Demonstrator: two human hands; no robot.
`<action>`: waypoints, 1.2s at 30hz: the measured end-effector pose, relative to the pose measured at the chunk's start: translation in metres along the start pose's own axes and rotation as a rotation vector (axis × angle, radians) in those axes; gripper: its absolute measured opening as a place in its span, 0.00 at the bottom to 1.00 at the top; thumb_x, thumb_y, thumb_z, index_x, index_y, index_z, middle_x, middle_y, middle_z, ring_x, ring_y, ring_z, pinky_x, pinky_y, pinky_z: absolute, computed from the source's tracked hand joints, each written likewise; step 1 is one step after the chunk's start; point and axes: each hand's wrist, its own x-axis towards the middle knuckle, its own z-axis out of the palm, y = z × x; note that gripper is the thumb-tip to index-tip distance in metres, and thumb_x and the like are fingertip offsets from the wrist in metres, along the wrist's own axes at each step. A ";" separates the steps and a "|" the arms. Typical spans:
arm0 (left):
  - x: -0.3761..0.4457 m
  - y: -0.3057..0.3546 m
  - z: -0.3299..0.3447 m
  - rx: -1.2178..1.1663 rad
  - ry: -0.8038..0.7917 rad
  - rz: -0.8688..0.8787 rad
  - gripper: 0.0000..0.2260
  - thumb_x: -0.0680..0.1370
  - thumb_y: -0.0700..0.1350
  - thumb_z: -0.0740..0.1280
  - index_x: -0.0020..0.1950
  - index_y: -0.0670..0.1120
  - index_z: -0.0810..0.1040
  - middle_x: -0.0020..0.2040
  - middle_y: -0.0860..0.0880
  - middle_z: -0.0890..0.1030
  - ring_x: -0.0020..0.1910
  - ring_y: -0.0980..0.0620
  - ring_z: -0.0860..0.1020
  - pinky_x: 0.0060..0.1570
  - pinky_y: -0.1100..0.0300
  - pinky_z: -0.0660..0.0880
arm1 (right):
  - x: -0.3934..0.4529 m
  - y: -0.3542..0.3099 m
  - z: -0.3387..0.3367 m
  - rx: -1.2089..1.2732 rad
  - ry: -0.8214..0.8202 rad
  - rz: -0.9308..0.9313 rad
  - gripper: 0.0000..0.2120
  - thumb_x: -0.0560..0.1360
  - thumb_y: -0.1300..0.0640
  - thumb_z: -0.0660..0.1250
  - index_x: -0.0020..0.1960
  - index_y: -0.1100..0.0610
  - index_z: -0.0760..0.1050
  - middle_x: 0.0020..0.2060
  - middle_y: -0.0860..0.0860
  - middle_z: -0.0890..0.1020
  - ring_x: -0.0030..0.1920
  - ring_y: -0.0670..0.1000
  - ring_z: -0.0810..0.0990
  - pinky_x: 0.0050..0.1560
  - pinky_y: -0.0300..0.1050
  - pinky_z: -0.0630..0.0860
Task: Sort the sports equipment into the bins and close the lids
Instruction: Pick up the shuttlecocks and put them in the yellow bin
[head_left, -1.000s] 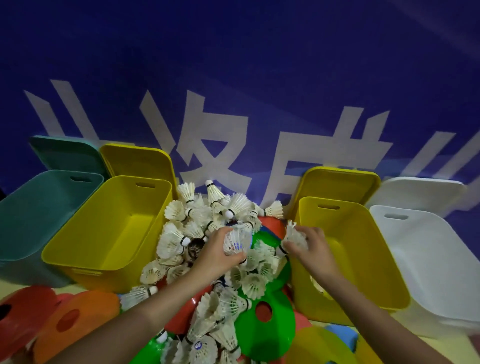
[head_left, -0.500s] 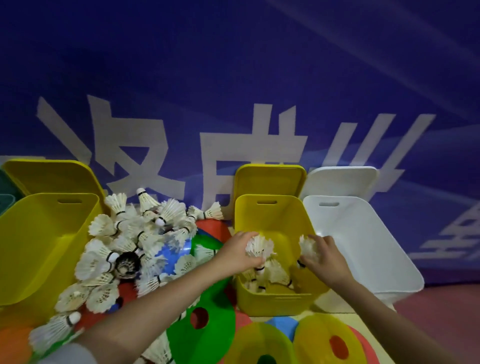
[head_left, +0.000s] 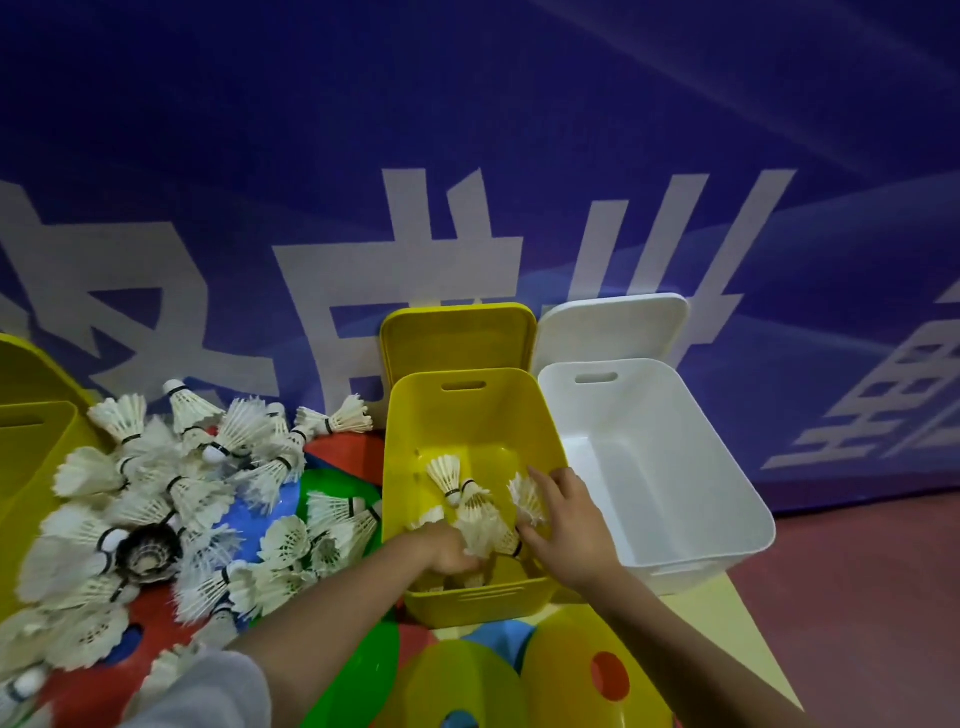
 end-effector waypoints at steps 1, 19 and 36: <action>0.000 0.000 0.001 0.014 -0.026 -0.023 0.32 0.78 0.65 0.54 0.70 0.43 0.69 0.68 0.40 0.70 0.66 0.41 0.70 0.62 0.52 0.68 | 0.000 0.000 0.000 -0.012 -0.002 -0.002 0.33 0.72 0.39 0.58 0.73 0.54 0.63 0.56 0.52 0.70 0.57 0.52 0.71 0.52 0.44 0.73; -0.018 -0.067 -0.047 -0.509 0.889 0.040 0.22 0.82 0.43 0.56 0.77 0.46 0.59 0.70 0.42 0.67 0.63 0.46 0.71 0.60 0.55 0.69 | 0.064 -0.018 0.012 -0.280 -0.373 0.103 0.34 0.78 0.44 0.60 0.78 0.52 0.48 0.67 0.56 0.65 0.65 0.57 0.69 0.57 0.51 0.72; -0.005 -0.078 -0.025 -0.841 0.934 0.044 0.20 0.83 0.49 0.53 0.76 0.57 0.58 0.66 0.50 0.70 0.57 0.55 0.73 0.54 0.54 0.75 | 0.106 0.009 0.108 0.272 -0.432 0.529 0.35 0.70 0.57 0.73 0.73 0.63 0.62 0.65 0.61 0.72 0.62 0.60 0.74 0.59 0.51 0.75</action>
